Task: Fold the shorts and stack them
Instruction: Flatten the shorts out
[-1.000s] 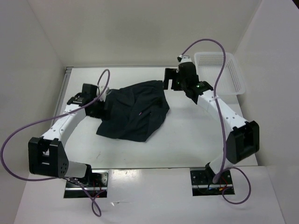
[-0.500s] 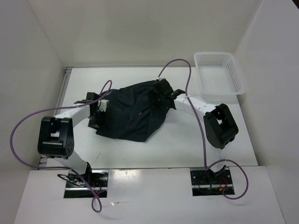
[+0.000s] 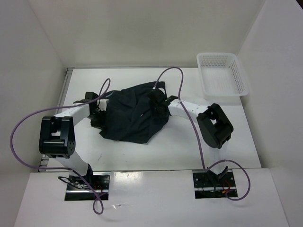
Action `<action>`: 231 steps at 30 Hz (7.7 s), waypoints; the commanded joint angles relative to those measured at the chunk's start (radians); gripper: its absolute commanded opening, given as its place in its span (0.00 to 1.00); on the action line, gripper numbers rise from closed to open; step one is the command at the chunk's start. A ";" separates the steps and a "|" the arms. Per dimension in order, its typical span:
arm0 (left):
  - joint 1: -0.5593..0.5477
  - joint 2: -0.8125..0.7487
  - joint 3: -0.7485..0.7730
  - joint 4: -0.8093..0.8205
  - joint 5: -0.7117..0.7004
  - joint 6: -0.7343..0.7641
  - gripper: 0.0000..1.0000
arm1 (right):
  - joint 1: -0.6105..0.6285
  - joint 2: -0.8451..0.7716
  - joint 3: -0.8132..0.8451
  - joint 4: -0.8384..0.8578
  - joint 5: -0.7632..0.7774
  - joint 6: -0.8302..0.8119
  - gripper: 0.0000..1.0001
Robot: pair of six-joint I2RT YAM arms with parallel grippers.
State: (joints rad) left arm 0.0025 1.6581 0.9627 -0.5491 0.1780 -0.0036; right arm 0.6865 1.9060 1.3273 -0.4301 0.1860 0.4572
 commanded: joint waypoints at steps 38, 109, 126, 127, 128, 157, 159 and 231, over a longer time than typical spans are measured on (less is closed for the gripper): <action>0.039 -0.190 0.073 -0.143 0.150 0.004 0.00 | -0.128 0.137 0.214 -0.099 0.087 0.086 0.75; 0.192 -0.218 0.475 -0.245 0.095 0.004 0.00 | -0.369 -0.415 0.011 -0.018 -0.204 -0.151 0.00; 0.160 -0.239 -0.061 -0.314 -0.003 0.004 0.07 | -0.202 -0.446 -0.376 -0.105 -0.217 -0.058 0.09; 0.160 -0.239 -0.061 -0.324 -0.017 0.004 0.07 | -0.202 -0.446 -0.364 -0.146 -0.217 -0.058 0.12; 0.160 -0.239 -0.061 -0.336 -0.017 0.004 0.10 | -0.202 -0.435 -0.352 -0.172 -0.217 -0.058 0.13; 0.056 0.209 0.297 0.181 0.006 0.004 0.58 | -0.076 -0.490 -0.490 -0.159 -0.261 0.342 0.46; 0.047 0.232 0.307 0.192 0.038 0.004 0.58 | -0.076 -0.508 -0.504 -0.159 -0.251 0.351 0.33; -0.078 0.583 0.832 0.285 -0.011 0.004 0.50 | -0.516 0.185 0.219 -0.022 -0.106 0.031 0.65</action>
State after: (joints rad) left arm -0.0799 2.3116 1.8172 -0.2768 0.1467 -0.0036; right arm 0.1825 2.0552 1.4925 -0.5026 0.1238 0.4961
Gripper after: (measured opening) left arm 0.508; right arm 0.646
